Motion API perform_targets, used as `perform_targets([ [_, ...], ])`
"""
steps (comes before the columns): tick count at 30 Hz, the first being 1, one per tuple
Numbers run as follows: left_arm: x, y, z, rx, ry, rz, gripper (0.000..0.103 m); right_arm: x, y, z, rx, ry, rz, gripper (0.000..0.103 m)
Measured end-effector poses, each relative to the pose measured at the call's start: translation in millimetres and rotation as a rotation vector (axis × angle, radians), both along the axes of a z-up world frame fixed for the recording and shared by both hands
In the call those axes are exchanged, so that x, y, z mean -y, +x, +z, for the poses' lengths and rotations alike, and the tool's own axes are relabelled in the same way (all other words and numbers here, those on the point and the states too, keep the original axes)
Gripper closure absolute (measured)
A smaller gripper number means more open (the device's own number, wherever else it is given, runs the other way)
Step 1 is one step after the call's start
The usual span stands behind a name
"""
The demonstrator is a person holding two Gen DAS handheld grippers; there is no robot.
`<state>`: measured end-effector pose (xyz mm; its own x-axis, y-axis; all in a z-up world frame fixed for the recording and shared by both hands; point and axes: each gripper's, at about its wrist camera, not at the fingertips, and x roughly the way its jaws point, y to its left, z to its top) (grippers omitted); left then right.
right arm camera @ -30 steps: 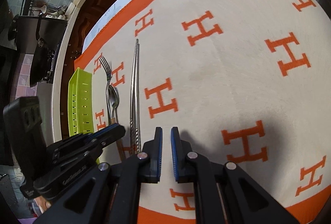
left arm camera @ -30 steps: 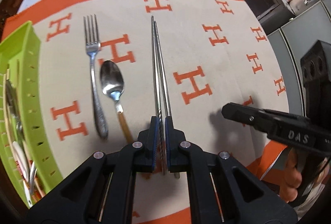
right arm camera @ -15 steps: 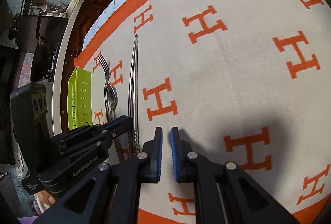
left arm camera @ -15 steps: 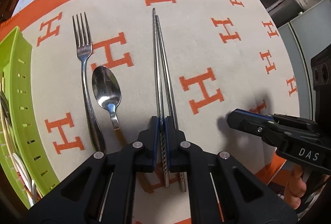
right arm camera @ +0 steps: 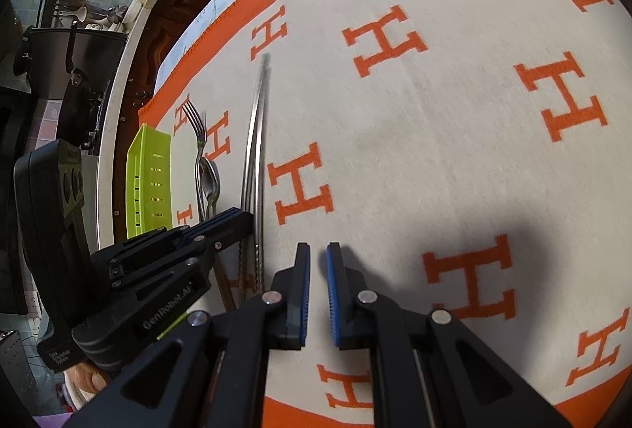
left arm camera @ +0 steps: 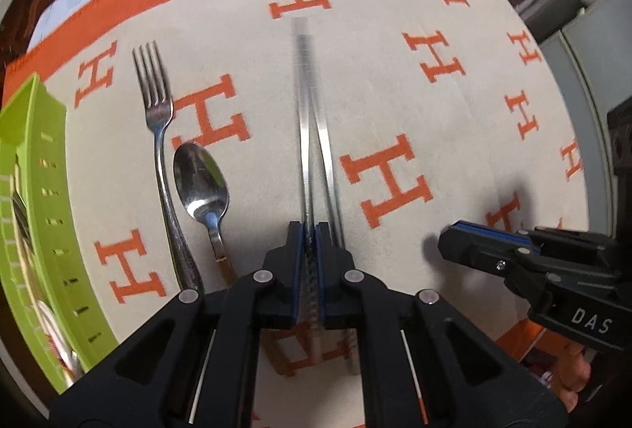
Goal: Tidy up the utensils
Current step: 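Grasp a steel chopstick with the left tool while the right tool grasps the other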
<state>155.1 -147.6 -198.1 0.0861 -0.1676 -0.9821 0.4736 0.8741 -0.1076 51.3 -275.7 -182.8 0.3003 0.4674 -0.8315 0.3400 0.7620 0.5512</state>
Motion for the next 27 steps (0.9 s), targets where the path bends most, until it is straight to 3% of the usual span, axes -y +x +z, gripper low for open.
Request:
perform_targets([
  [10,-48,-23,21,0.049,-0.07,0.073,0.1,-19,9,10,0.006,-0.012,0.04,0.094],
  [11,-54,-27,27,0.06,-0.084,0.081,0.1,-22,11,10,0.006,-0.019,0.045,0.091],
  [13,-68,-35,41,0.083,-0.109,0.098,0.1,-29,17,11,0.009,-0.048,0.047,0.075],
  [18,-103,-48,66,0.131,-0.135,0.141,0.1,-47,33,10,-0.007,-0.108,0.068,0.075],
  [24,-150,-53,88,0.177,-0.143,0.199,0.1,-81,49,7,-0.036,-0.268,0.116,0.075],
  [27,-172,-54,93,0.184,-0.152,0.231,0.1,-102,54,9,-0.035,-0.403,0.163,0.076],
])
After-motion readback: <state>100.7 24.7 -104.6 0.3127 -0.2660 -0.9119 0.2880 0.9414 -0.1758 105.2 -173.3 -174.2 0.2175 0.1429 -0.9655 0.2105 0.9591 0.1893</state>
